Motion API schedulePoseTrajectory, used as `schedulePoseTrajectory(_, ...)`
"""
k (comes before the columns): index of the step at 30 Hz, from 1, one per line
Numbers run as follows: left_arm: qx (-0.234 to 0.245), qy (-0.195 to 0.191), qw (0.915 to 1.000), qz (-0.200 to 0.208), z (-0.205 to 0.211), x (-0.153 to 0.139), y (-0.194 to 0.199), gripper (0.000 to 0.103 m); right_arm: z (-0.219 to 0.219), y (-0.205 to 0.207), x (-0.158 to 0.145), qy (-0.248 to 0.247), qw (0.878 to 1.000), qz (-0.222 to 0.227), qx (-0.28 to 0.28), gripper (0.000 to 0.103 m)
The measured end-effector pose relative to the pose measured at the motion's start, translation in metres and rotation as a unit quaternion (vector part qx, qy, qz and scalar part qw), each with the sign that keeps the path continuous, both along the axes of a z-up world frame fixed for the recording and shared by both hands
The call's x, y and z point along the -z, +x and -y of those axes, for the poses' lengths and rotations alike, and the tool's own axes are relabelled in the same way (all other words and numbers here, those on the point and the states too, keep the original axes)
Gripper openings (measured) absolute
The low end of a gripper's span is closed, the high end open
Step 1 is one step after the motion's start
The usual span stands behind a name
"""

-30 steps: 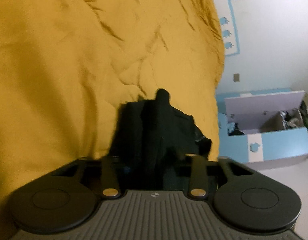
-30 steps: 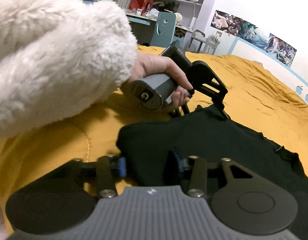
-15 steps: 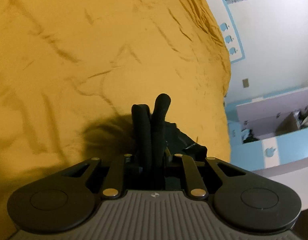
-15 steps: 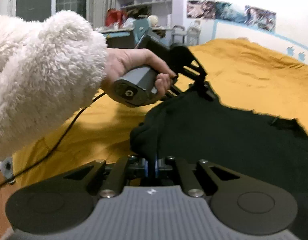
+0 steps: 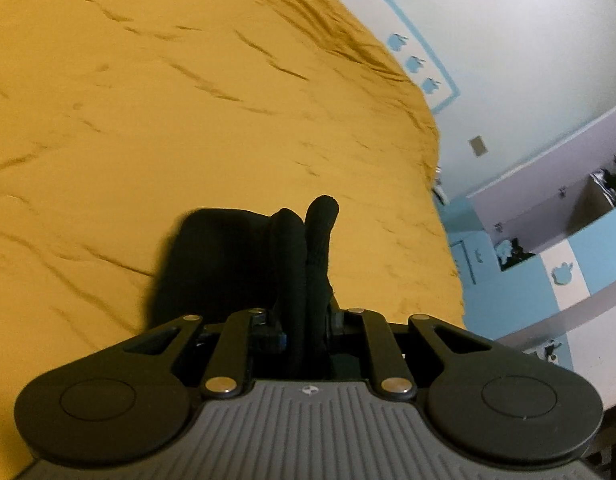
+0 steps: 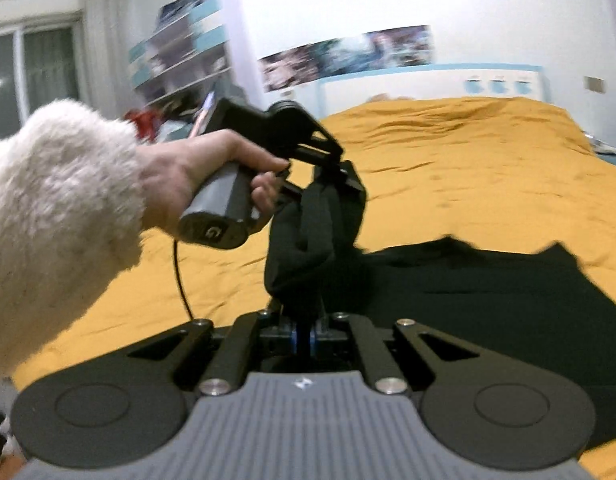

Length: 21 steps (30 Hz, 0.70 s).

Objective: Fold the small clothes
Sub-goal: 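Lift the bundle edge with both grippers and fold it over the bundle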

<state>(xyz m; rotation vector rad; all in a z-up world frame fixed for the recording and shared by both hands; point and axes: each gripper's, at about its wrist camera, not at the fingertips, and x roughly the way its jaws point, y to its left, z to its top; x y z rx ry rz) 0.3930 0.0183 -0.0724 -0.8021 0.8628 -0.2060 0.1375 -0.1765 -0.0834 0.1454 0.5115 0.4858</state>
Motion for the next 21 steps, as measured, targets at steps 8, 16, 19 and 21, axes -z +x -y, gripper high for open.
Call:
schedulePoseTrajectory(8, 0.052, -0.002, 0.9986, -0.011, 0.097, 0.021, 0.028, 0.016, 0.105, 0.013, 0.018, 0.054, 0.993, -0.037, 0.094, 0.000)
schedulePoseTrajectory(16, 0.066, -0.013, 0.9978, 0.004, 0.171, 0.039, 0.039, 0.016, 0.181, 0.012, 0.045, 0.101, 0.977, -0.059, 0.181, 0.000)
schedulePoseTrajectory(19, 0.075, 0.007, 0.9971, -0.008, 0.191, 0.048, 0.047, 0.017, 0.207, 0.019, 0.059, 0.129, 0.968, -0.078, 0.199, 0.000)
schedulePoseTrajectory(21, 0.080, 0.024, 0.9964, -0.015, 0.198, 0.058, 0.050, 0.017, 0.222, 0.028, 0.073, 0.150, 0.961, -0.101, 0.210, 0.000)
